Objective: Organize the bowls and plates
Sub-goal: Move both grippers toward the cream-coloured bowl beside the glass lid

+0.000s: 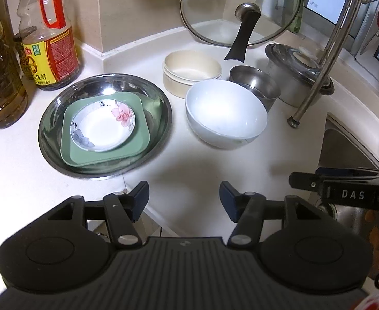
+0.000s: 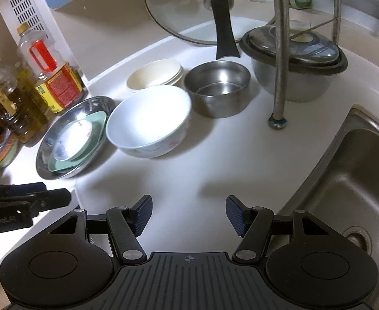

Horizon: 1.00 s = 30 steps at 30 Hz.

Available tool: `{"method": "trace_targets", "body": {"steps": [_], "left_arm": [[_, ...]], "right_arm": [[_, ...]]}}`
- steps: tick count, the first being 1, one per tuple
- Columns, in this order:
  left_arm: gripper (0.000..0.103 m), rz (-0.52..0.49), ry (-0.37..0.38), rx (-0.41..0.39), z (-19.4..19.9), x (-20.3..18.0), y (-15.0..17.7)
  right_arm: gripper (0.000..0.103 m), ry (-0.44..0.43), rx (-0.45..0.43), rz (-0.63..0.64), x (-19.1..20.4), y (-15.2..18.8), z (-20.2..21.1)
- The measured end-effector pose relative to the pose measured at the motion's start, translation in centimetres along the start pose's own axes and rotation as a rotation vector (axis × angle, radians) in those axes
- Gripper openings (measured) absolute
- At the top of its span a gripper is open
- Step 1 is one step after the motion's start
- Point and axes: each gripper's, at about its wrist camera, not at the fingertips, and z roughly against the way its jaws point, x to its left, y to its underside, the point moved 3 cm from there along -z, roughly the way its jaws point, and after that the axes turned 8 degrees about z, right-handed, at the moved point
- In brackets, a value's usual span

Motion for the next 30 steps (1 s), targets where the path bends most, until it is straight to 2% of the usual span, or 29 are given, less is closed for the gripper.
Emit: {"method": "trace_targets", "body": {"steps": [8,18,20,22,30], "left_arm": [[0.057,-0.044,0.005,-0.035,-1.2,0.9,-3.2],[0.056,-0.082,0.031,-0.089,-3.5,1.9,-8.9],[0.054,-0.084,0.036,-0.096,-4.1,2.0,-9.8],[0.053,-0.086,0.041,-0.1,-4.6,2.1,-10.8],[0.051,-0.098,0.056,-0.101,-7.2,2.0,-13.4]], "right_arm": [[0.063,0.011,-0.051,-0.025,-1.0,-2.0,-0.6],[0.062,0.021,-0.11,-0.02,0.3,-6.2,-2.3],[0.061,0.022,-0.129,-0.013,0.7,-7.3,-2.7],[0.054,0.02,-0.14,-0.008,1.0,-8.3,-3.2],[0.04,0.007,-0.148,0.011,1.7,-11.3,-6.0]]}}
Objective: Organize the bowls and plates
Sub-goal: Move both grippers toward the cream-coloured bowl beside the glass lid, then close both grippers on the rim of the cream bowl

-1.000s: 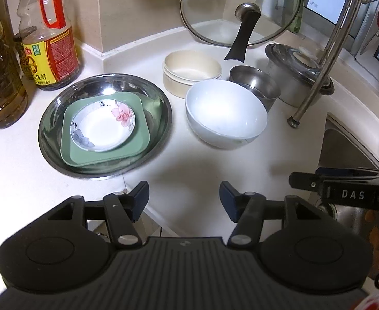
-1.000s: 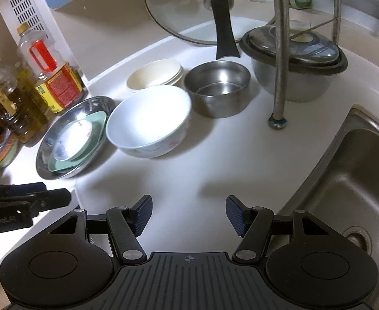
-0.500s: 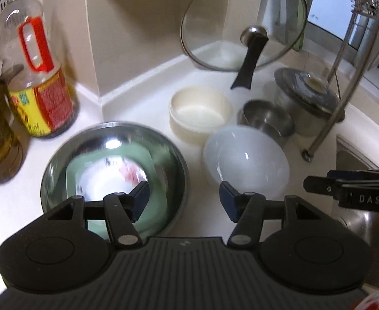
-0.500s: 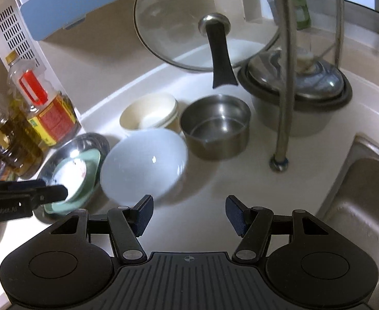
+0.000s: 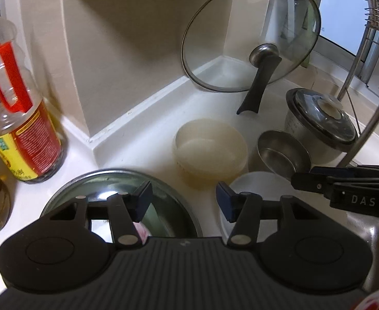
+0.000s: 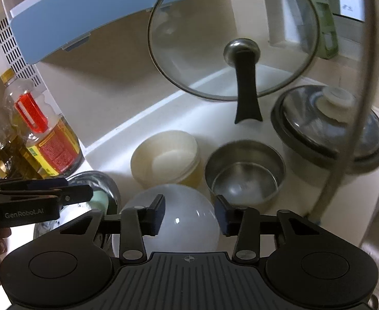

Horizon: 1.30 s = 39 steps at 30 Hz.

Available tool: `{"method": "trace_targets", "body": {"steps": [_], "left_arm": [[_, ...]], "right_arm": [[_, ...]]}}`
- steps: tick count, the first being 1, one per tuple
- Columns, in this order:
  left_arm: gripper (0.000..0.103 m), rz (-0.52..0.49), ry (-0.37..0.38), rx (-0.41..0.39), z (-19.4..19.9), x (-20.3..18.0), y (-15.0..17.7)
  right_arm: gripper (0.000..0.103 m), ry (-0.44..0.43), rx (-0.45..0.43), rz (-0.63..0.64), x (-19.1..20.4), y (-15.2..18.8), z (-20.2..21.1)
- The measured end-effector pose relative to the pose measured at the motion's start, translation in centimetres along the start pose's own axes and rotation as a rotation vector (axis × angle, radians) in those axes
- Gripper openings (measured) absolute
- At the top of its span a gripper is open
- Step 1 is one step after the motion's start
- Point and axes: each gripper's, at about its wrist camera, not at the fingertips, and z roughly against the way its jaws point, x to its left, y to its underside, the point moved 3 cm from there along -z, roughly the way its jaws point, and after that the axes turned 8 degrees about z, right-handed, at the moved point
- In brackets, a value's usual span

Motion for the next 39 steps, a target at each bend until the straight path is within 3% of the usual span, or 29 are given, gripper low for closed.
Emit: {"method": "trace_targets", "body": {"steps": [15,28,39], "left_arm": [[0.039,-0.004,0.004,0.025,-5.3,-0.2,-2.3],[0.036,-0.01,-0.014,0.056,-8.8,-0.5,-3.6],[0.03,-0.011,-0.023,0.108,-10.3,-0.6,-3.8]], "right_arm": [[0.031,-0.011,0.031,0.033,-0.5,-3.1,-5.8],[0.029,-0.003,0.068,0.051,-1.5,-4.7,-9.8],[0.029,0.014,0.15,0.09,-1.6,-5.6,-11.8]]}}
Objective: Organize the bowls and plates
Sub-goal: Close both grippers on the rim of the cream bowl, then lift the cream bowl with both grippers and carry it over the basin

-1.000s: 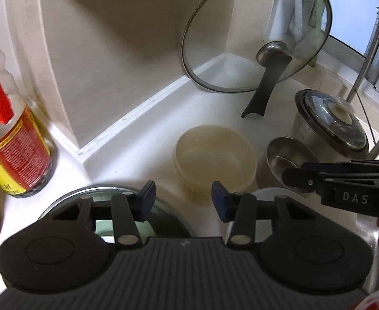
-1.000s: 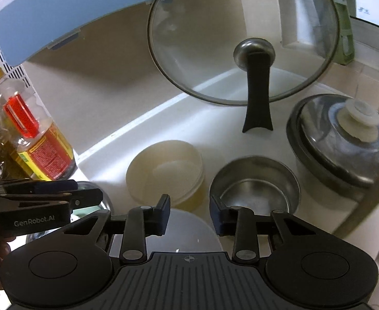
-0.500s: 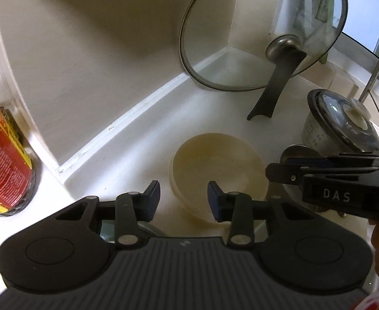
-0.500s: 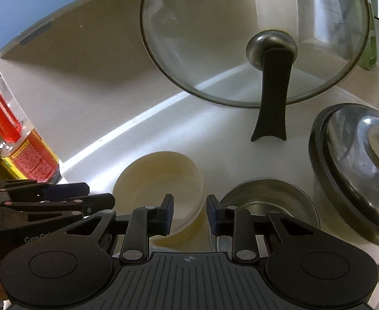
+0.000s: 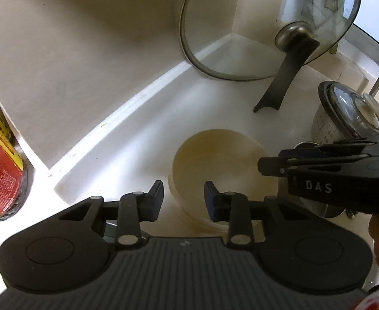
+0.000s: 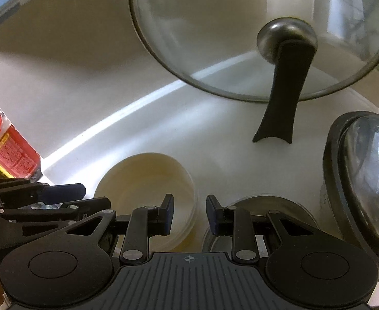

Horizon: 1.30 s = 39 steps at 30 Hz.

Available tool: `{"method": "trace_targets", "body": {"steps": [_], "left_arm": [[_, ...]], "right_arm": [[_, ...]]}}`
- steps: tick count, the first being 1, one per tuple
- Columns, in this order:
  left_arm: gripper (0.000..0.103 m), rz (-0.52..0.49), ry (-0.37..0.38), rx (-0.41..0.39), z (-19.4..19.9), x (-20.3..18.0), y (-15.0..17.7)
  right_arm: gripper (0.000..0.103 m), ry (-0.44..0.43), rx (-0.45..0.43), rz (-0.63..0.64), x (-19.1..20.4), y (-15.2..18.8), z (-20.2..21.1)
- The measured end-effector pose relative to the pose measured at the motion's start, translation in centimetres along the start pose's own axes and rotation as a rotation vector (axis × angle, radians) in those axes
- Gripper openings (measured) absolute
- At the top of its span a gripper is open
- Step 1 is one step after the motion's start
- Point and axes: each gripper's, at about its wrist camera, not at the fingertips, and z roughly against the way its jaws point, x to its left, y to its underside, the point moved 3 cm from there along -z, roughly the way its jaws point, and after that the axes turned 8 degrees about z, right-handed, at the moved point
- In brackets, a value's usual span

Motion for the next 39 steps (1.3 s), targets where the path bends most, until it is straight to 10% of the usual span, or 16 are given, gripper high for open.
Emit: {"method": "trace_targets", "body": {"steps": [10,39], "left_arm": [[0.016,-0.01,-0.006,0.008,-0.8,0.0,0.2],[0.011,-0.026,0.037,-0.117,6.3,-0.4,-0.9]], "right_arm": [[0.012,0.016,0.025,0.018,-0.2,0.3,-1.2],[0.012,0.011,-0.116,0.005,0.9,-1.4,6.2]]}}
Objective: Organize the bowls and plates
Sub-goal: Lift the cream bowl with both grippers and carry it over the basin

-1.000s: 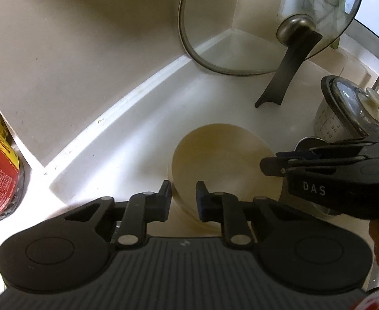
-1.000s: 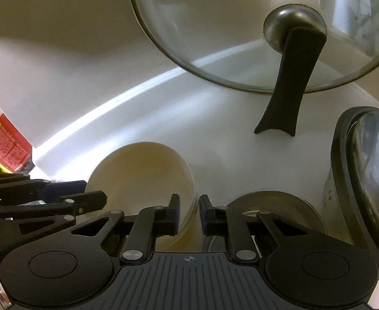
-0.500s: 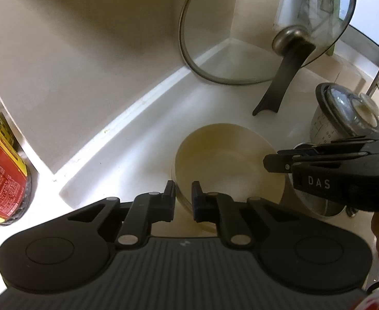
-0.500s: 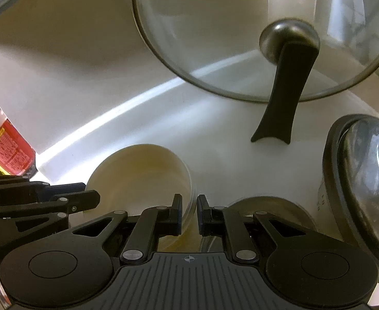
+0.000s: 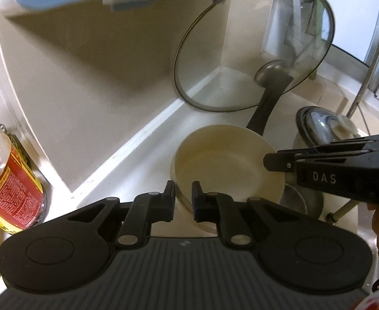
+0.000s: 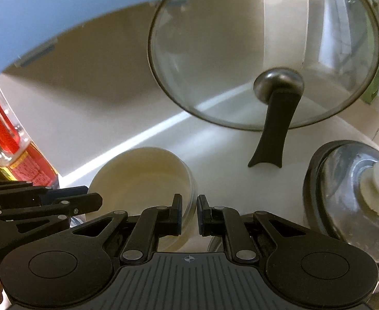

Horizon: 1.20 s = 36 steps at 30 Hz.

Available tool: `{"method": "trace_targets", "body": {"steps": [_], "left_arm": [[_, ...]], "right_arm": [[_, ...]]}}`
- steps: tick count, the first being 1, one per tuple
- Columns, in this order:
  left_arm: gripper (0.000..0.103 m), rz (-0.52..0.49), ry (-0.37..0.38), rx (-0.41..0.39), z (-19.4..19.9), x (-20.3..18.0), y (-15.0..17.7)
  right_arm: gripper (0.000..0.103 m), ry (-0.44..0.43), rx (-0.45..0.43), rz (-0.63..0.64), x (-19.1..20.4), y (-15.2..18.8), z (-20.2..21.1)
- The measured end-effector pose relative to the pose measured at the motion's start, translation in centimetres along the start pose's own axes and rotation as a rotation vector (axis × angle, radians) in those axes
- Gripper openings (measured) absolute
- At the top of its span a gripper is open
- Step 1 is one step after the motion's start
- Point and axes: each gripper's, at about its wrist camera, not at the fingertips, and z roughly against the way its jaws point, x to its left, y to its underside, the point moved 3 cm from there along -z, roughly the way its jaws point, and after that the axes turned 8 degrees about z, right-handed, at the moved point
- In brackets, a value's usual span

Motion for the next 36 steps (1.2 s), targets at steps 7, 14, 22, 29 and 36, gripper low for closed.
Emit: {"method": "trace_targets", "body": {"steps": [7,14,22,29,36], "left_arm": [[0.011,-0.02,0.033,-0.016,2.4,-1.3,0.6],[0.011,-0.036,0.061,-0.003,4.3,-2.4,2.6],[0.012,-0.044,0.076,0.05,4.9,-3.1,5.4],[0.012,-0.036,0.081,0.064,5.2,-3.2,6.4],[0.012,-0.036,0.083,0.065,5.5,-3.4,6.6]], "right_arm": [[0.012,0.015,-0.028,-0.019,0.5,0.4,3.4],[0.012,0.024,-0.021,-0.052,0.3,2.7,5.8],[0.012,0.025,0.031,-0.098,0.6,6.1,6.7],[0.012,0.023,0.067,-0.114,0.7,8.0,6.8],[0.012,0.014,0.072,-0.122,0.8,8.4,7.3]]}}
